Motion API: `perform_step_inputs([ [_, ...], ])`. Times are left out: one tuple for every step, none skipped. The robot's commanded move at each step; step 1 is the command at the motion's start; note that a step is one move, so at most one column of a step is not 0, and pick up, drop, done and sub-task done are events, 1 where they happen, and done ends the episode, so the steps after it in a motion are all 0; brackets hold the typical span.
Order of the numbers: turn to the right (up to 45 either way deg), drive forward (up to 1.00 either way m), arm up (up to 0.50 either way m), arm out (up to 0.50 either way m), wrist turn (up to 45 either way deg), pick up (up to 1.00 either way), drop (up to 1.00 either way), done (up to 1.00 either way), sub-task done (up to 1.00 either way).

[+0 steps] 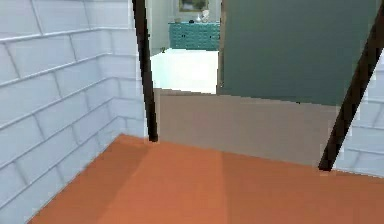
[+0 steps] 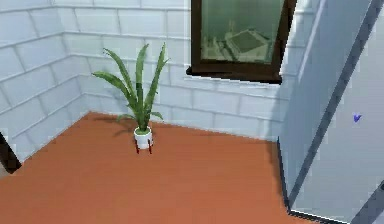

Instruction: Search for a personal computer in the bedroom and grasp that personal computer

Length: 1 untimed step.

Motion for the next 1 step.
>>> perform_step_inputs([
  [0.0,1.00,0.00,0.00,0.0,0.00,0.00,0.00,0.00],
])
